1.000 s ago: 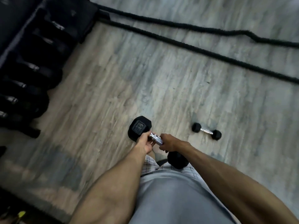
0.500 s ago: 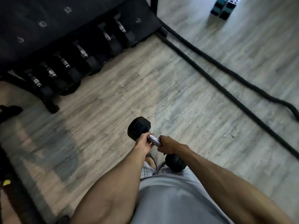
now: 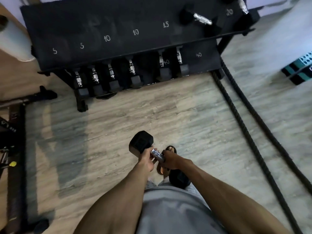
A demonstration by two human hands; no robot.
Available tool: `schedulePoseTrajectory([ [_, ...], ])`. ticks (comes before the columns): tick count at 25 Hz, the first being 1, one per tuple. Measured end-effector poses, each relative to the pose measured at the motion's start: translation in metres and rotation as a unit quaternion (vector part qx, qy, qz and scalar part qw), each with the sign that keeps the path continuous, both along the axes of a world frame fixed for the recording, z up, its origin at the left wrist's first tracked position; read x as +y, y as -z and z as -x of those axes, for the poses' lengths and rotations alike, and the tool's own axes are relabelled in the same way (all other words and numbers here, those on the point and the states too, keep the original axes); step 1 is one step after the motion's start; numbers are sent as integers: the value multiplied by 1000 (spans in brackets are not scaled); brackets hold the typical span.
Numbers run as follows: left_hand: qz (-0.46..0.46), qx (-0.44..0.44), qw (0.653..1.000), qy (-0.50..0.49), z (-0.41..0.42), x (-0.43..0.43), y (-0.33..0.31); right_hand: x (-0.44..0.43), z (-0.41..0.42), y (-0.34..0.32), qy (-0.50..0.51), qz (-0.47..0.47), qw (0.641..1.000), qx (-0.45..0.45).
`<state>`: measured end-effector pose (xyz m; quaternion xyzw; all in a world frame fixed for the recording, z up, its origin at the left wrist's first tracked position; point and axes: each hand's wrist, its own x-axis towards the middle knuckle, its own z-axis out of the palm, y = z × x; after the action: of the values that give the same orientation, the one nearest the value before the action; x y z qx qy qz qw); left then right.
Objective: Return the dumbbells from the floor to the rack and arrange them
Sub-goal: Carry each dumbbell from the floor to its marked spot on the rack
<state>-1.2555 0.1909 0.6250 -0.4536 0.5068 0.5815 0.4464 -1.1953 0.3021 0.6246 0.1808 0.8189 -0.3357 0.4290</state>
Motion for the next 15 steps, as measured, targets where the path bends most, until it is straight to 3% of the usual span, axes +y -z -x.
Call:
schedulePoseTrajectory([
  [8, -12, 38, 994, -97, 143, 85, -7, 91, 164, -20, -59, 28, 998, 7],
  [15, -22, 41, 998, -36, 309, 156, 15, 150, 315, -13, 18, 15, 1000, 13],
])
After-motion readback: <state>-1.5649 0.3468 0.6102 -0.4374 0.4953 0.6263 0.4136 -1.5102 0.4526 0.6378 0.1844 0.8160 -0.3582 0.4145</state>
